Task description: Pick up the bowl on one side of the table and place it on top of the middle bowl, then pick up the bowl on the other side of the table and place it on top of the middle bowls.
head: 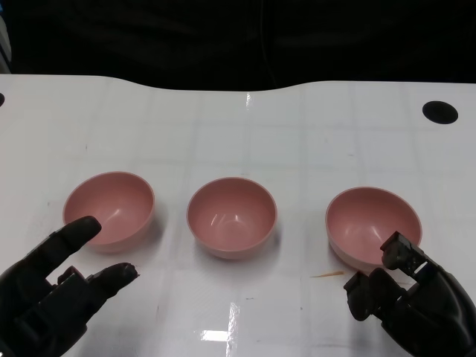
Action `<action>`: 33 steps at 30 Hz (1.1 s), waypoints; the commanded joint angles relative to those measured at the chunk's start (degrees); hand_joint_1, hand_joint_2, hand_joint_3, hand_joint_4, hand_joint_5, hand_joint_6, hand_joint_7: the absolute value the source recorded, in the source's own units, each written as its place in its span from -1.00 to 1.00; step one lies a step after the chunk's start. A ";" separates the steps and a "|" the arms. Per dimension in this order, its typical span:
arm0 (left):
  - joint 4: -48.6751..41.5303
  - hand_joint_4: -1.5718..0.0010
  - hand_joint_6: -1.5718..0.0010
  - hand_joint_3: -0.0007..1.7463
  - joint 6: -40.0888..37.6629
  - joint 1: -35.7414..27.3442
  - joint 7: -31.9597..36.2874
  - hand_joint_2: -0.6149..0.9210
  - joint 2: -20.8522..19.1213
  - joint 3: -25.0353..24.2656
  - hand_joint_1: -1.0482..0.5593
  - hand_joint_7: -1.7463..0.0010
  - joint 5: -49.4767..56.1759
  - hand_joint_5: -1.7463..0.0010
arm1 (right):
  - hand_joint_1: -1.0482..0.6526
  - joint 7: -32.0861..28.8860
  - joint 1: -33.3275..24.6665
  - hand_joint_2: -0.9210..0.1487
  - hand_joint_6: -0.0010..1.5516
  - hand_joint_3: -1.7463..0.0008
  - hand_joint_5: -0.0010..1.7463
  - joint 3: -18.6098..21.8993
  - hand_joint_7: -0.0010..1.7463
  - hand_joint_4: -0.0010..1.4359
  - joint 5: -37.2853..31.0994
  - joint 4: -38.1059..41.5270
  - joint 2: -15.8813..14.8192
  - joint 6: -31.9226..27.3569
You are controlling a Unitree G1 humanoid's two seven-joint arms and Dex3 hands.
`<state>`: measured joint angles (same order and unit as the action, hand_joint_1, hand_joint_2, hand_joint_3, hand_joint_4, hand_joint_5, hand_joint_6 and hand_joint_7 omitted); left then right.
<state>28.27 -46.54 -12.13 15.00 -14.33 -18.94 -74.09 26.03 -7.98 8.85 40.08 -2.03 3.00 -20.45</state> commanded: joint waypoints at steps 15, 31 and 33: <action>-0.09 1.00 1.00 0.78 0.81 0.10 -0.66 1.00 -1.09 -0.35 0.32 -1.00 1.13 -1.00 | 0.25 -1.06 0.31 -0.46 -0.11 -0.47 1.00 0.41 0.91 0.22 -0.02 -0.57 -0.33 -0.11; 5.08 0.86 0.95 0.59 17.95 -3.55 -11.16 1.00 -3.54 8.87 0.85 -1.00 30.34 -1.00 | 0.25 -0.08 0.22 -0.45 -0.11 -0.47 1.00 0.44 0.91 0.22 0.11 -0.19 -0.50 0.47; 5.31 0.80 0.90 0.48 25.76 -4.45 -11.96 0.95 -6.14 13.69 0.96 -0.99 44.42 -1.00 | 0.25 -0.04 0.23 -0.45 -0.11 -0.47 1.00 0.50 0.91 0.21 0.26 -0.23 -0.56 0.33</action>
<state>32.06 -30.43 -14.98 6.28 -16.06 -10.46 -45.17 25.36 -7.92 8.76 40.07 -2.00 3.01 -20.46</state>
